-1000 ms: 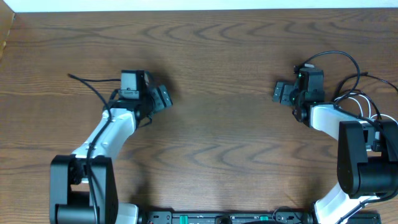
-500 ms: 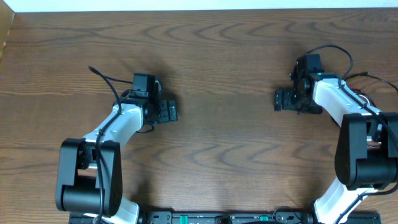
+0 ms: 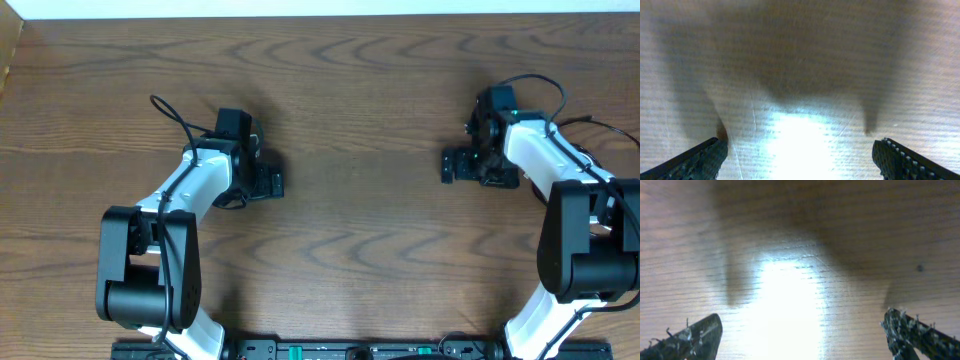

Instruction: Untangle cables

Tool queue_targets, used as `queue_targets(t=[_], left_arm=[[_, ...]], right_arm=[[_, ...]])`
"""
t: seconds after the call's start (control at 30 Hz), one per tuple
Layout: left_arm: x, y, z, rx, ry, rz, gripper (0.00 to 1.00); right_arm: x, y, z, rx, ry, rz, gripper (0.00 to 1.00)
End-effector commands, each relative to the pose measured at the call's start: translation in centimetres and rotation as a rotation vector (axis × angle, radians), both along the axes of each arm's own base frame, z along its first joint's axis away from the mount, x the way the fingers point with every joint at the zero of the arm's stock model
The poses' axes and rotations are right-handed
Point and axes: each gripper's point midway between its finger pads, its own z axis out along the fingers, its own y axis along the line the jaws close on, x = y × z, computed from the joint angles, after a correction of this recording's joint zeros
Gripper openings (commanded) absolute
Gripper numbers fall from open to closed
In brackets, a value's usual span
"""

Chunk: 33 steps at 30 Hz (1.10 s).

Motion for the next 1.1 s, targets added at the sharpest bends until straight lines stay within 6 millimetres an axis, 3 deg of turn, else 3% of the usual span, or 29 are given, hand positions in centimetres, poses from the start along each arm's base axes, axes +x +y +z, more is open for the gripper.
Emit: queue_targets(t=[0.0,0.1,1.07], left_arm=[[0.7,-0.2,0.1,-0.008,-0.012,-0.002,0.98],[0.7,-0.2,0.1,-0.008,-0.011,-0.003,0.98],[-0.5,0.0,-0.9,-0.006,0.015,-0.002,0.98]], right_arm=[[2.0,0.5,2.7,0.008,-0.037,-0.003,0.99],[2.3,0.6,3.7,0.008,-0.036,-0.001,0.99],[3.1,0.6,3.5,0.011,-0.074,-0.001,0.99]])
